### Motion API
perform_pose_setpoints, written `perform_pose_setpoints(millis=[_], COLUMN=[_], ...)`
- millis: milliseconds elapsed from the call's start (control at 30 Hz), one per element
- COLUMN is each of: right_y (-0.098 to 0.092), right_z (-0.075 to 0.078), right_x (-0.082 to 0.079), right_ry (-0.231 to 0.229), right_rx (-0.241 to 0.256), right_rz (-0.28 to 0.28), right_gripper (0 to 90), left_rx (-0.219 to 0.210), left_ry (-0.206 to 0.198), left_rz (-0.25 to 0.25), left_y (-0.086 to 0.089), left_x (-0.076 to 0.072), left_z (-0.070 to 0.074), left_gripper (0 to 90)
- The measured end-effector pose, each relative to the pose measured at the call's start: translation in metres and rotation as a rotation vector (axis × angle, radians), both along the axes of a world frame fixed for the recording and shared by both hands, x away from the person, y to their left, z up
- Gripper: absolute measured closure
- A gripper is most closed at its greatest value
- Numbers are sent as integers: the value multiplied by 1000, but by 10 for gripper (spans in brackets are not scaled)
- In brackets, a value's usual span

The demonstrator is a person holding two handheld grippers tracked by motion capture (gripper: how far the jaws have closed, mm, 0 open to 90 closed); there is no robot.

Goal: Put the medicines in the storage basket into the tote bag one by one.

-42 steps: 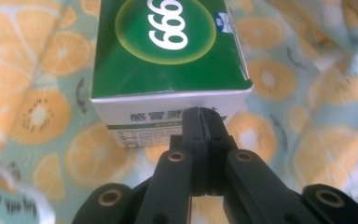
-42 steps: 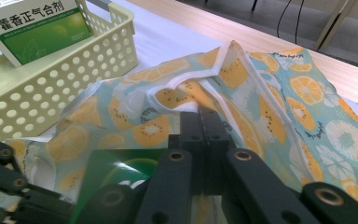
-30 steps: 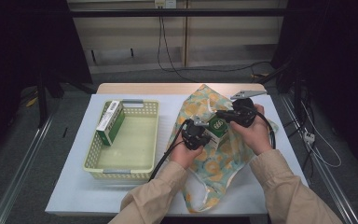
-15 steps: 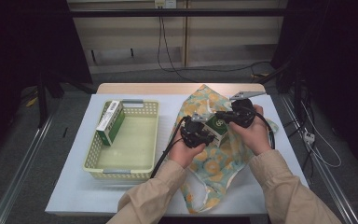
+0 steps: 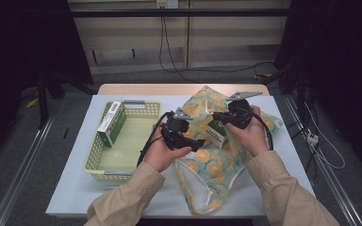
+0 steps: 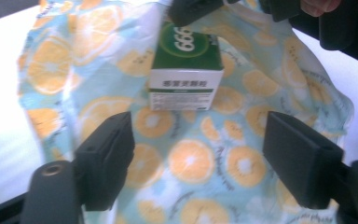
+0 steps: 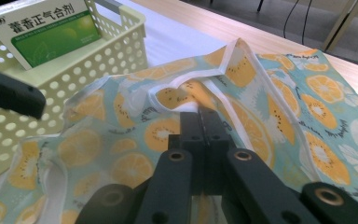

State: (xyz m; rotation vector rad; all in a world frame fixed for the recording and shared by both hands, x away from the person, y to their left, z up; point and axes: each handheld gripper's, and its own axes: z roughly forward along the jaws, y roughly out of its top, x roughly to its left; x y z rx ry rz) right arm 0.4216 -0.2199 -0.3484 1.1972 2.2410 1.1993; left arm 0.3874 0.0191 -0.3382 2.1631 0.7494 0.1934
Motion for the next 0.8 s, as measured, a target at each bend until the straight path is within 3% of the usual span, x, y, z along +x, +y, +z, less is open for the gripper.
perform_pose_setpoints(millis=[100, 367, 567, 800], right_y=[3, 3, 2, 3], right_z=[2, 4, 3, 1], right_x=[0, 0, 0, 0], right_ry=[-3, -7, -4, -1], right_rx=[0, -4, -8, -8], right_rz=[4, 9, 12, 15], right_gripper=[900, 900, 900, 900], left_rx=[21, 62, 57, 54], left_ry=[-6, -21, -13, -9], left_rz=[26, 38, 34, 76], left_y=[13, 49, 75, 106], left_x=[3, 12, 22, 31], left_z=[4, 10, 12, 17], left_gripper=[202, 168, 160, 131])
